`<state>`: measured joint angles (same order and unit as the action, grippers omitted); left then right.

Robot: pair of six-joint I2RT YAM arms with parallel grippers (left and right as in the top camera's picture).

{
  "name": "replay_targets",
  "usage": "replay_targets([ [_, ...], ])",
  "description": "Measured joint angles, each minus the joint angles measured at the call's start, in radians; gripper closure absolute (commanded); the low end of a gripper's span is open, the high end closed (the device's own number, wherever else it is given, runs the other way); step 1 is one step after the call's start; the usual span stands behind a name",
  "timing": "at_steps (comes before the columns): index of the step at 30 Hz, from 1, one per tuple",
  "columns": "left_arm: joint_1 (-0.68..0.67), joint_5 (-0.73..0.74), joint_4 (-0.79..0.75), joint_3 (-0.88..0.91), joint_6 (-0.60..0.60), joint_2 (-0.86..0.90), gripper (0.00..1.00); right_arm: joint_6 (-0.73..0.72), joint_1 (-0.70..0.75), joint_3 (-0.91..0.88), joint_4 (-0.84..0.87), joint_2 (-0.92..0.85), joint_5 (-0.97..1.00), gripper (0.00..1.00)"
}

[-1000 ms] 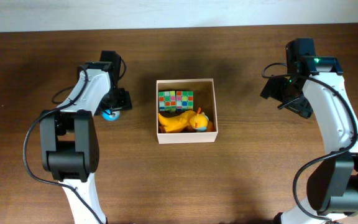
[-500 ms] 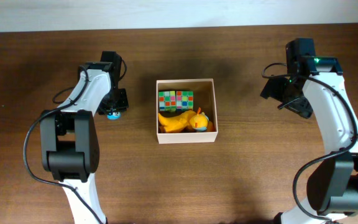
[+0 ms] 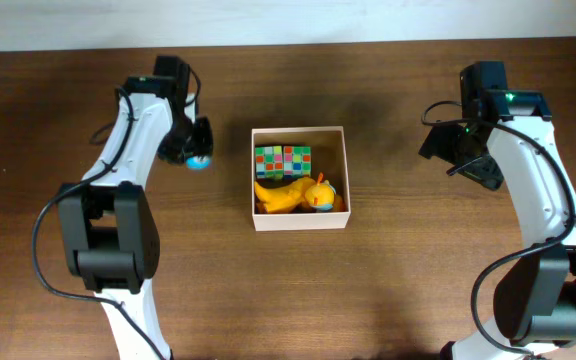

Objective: Pack container
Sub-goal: 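Grasp the blue ball with the left gripper and lift it, then carry the blue ball into the box and release it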

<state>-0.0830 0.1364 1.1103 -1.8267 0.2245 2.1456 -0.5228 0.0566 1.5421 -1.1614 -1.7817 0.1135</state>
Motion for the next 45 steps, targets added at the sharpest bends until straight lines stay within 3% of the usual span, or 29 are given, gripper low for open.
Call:
replay_targets([
  [9, -0.052, 0.420, -0.060, -0.084, -0.155, -0.089, 0.60, 0.000, 0.000, 0.000, 0.000, 0.000, 0.000, 0.01],
  [14, -0.130, 0.504, -0.111, -0.085, -0.208, -0.094, 0.60, 0.000, 0.000, 0.000, 0.000, 0.000, 0.000, 0.01],
  [26, -0.400, 0.370, -0.195, -0.085, -0.251, -0.094, 0.60, 0.000, 0.000, 0.000, 0.000, 0.000, 0.000, 0.01],
  [35, -0.425, 0.280, -0.195, -0.085, -0.247, -0.058, 0.58, 0.000, 0.000, 0.000, 0.000, 0.000, 0.000, 0.01],
  [36, -0.425, 0.276, -0.195, -0.085, -0.247, -0.047, 0.53, 0.000, 0.000, 0.000, 0.000, 0.000, 0.000, 0.01],
  [39, -0.423, 0.269, -0.195, -0.085, -0.243, -0.023, 0.17, 0.000, 0.000, 0.000, 0.000, 0.000, 0.000, 0.01],
  [41, -0.423, 0.266, -0.196, -0.084, -0.237, -0.010, 0.05, 0.000, 0.000, 0.000, 0.000, 0.000, 0.000, 0.01],
  [45, -0.423, 0.266, -0.207, -0.085, -0.232, -0.010, 0.03, 0.000, 0.000, 0.000, 0.000, 0.000, 0.000, 0.01],
])
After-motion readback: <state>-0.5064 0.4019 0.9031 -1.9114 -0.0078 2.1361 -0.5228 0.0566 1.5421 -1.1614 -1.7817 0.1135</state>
